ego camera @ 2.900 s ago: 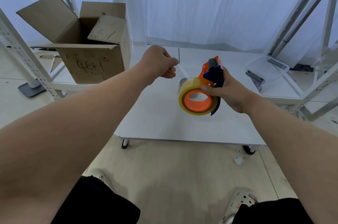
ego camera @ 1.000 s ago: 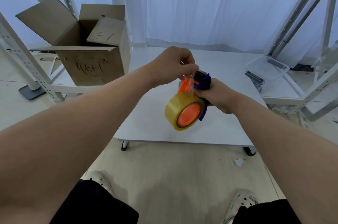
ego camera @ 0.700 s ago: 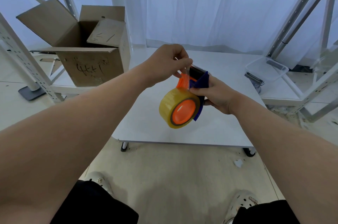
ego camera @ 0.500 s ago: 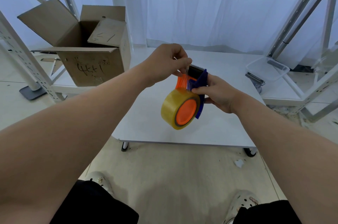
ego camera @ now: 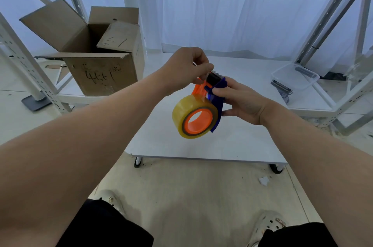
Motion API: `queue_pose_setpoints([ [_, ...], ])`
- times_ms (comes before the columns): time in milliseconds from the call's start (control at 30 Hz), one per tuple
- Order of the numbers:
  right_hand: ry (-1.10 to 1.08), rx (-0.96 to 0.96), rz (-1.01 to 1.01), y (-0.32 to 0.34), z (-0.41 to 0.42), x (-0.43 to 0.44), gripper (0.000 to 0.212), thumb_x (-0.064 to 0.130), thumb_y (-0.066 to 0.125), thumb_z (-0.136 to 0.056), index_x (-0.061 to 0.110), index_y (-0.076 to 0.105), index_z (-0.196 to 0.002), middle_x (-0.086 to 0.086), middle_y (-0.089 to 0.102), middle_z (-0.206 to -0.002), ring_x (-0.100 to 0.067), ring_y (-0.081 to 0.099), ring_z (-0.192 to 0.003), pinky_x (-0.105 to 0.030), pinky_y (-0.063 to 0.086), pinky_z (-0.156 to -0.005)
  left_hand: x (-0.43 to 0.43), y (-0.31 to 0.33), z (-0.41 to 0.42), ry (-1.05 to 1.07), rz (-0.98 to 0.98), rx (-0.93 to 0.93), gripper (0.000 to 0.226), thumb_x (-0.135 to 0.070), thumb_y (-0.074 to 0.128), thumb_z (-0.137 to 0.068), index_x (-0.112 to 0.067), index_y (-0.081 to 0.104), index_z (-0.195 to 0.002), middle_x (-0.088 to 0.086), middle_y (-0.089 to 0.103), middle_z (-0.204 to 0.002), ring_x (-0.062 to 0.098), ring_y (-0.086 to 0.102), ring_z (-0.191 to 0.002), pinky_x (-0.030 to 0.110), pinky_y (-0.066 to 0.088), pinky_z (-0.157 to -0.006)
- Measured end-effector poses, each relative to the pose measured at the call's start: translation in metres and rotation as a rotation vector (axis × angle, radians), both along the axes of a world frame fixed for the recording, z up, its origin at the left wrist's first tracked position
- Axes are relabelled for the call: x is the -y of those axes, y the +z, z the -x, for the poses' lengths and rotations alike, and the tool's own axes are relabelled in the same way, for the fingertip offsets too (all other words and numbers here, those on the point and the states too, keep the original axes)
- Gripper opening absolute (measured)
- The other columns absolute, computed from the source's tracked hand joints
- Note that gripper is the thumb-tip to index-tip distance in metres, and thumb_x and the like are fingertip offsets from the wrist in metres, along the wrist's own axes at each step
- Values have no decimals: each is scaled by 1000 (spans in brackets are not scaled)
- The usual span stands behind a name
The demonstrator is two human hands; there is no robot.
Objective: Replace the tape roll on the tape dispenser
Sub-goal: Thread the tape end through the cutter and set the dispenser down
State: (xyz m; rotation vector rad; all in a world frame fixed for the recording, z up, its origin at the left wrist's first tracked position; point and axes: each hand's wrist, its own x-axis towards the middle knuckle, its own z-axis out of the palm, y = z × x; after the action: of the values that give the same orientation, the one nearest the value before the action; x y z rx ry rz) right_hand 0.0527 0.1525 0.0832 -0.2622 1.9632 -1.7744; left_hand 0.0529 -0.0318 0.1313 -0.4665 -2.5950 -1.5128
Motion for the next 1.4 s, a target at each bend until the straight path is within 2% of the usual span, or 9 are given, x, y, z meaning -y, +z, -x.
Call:
queue_pose_setpoints([
  [133, -4, -76, -80, 1, -1, 0, 63, 30, 69, -76, 29, 43, -134, -4, 54, -133, -24, 58, -117, -46, 51, -94, 2, 2, 3, 37, 143, -68, 15, -22, 62, -88, -7, 61, -86, 2, 65, -77, 6, 65, -65, 24, 58, -68],
  [200, -27, -128, -113, 1, -2, 2, 57, 27, 70, -80, 29, 44, -131, -3, 55, -131, -26, 59, -116, -45, 51, -95, 4, 5, 5, 60, 200, -81, 16, -23, 64, -87, -7, 63, -86, 2, 66, -77, 6, 66, -69, 31, 57, -75],
  [333, -37, -192, -205, 0, -2, 6, 50, 27, 70, -83, 30, 45, -126, -4, 56, -125, -27, 58, -114, -46, 49, -98, 4, 4, 6, 96, 219, -10, 14, -21, 65, -87, -8, 62, -84, 10, 68, -82, 16, 69, -71, 35, 60, -75],
  [533, -109, -264, -238, -5, -2, 14, 55, 26, 75, -78, 22, 46, -125, -11, 59, -116, -26, 60, -105, -30, 53, -83, 2, -3, 11, 175, 203, 85, 17, -21, 64, -88, -5, 63, -93, 12, 71, -86, 16, 71, -71, 33, 60, -74],
  [767, -114, -338, -314, -12, -3, 22, 52, 28, 75, -78, 21, 40, -116, 9, 54, -91, -7, 57, -81, -16, 46, -65, -1, -9, 9, 228, 168, 149, 16, -18, 61, -89, -2, 61, -91, 14, 71, -84, 21, 72, -75, 39, 59, -79],
  [933, -95, -421, -492, -26, 0, 22, 64, 35, 81, -71, 20, 41, -119, 11, 55, -91, -10, 59, -83, -22, 49, -68, 0, -14, 4, 216, 372, 145, 22, -15, 61, -88, 4, 64, -95, 19, 73, -85, 26, 72, -81, 43, 57, -83],
  [1033, -78, -449, -587, -36, 5, 21, 69, 42, 82, -66, 22, 42, -118, -1, 58, -109, -19, 60, -92, -30, 50, -77, 4, -20, 2, 202, 483, 148, 20, -18, 58, -89, 1, 64, -95, 16, 74, -81, 22, 72, -76, 38, 57, -81],
  [1300, -17, -419, -542, -39, 8, 24, 73, 39, 83, -67, 22, 43, -125, -2, 57, -109, -19, 60, -94, -28, 53, -77, 1, -24, 2, 166, 294, 262, 17, -12, 56, -91, 4, 63, -92, 15, 72, -79, 25, 72, -73, 32, 60, -69],
  [1400, -31, -410, -484, -36, 9, 19, 68, 29, 82, -71, 21, 43, -127, 4, 56, -104, -9, 58, -88, -24, 52, -78, 1, -23, 2, 172, 206, 274, 14, -10, 58, -89, 1, 64, -83, 15, 71, -76, 23, 71, -68, 28, 60, -65],
])
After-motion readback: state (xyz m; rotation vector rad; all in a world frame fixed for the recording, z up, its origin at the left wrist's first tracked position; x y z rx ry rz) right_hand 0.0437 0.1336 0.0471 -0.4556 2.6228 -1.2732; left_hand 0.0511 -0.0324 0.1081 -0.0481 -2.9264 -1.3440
